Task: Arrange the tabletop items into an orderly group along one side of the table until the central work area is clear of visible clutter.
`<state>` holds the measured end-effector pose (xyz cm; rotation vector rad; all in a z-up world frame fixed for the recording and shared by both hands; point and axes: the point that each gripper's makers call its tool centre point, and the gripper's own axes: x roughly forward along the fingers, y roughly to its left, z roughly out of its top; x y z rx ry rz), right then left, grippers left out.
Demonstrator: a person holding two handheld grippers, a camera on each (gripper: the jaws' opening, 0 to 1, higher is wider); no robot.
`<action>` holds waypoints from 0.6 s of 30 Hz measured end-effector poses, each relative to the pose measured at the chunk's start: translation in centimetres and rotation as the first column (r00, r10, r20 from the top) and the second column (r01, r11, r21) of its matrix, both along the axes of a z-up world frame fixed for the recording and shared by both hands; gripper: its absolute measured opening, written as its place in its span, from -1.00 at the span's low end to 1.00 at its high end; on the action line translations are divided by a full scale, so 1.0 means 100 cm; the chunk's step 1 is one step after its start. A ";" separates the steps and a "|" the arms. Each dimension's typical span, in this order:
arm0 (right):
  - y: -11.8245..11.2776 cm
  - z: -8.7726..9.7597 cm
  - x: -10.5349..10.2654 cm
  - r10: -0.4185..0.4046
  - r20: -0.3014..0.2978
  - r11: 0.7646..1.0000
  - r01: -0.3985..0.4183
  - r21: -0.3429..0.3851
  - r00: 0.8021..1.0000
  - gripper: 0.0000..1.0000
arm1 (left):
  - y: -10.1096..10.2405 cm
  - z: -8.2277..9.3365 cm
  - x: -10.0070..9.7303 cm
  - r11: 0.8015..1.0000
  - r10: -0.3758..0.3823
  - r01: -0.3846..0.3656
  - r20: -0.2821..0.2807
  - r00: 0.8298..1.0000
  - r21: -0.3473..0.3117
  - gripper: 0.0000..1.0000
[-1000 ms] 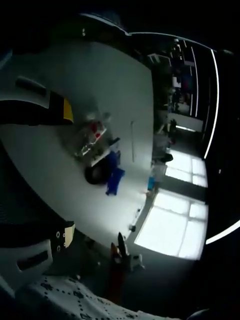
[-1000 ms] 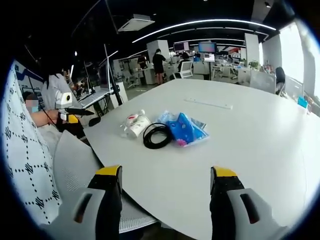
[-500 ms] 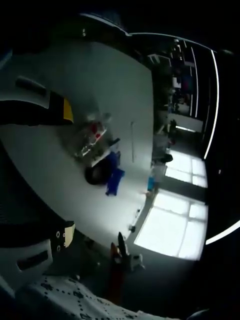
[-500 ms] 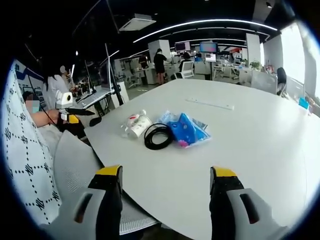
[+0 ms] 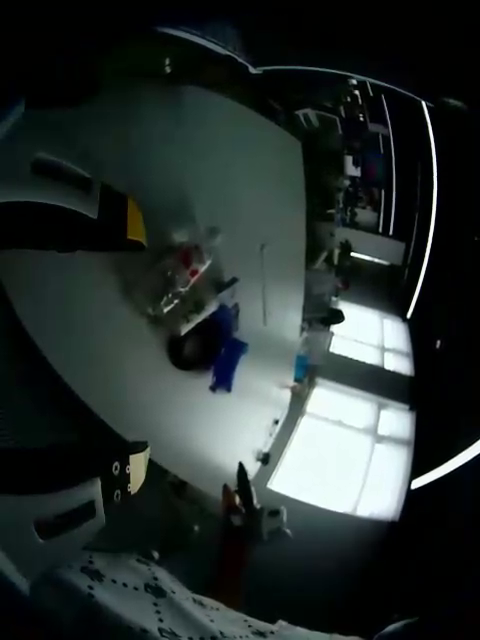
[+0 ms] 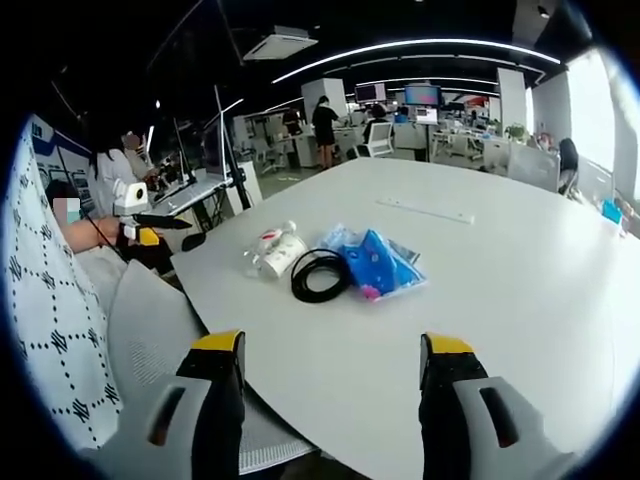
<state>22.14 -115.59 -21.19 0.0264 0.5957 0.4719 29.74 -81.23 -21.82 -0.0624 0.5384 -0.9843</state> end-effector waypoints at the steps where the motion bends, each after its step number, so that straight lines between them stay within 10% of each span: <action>1: 0.001 0.000 0.001 0.003 0.000 1.000 -0.003 0.001 1.000 0.39 | 0.000 0.000 0.000 1.000 0.000 0.000 -0.001 1.000 0.000 0.48; 18: 0.014 0.004 0.014 0.050 -0.001 0.999 -0.050 0.000 0.999 0.38 | 0.002 0.001 0.003 1.000 0.005 -0.005 -0.002 1.000 -0.001 0.48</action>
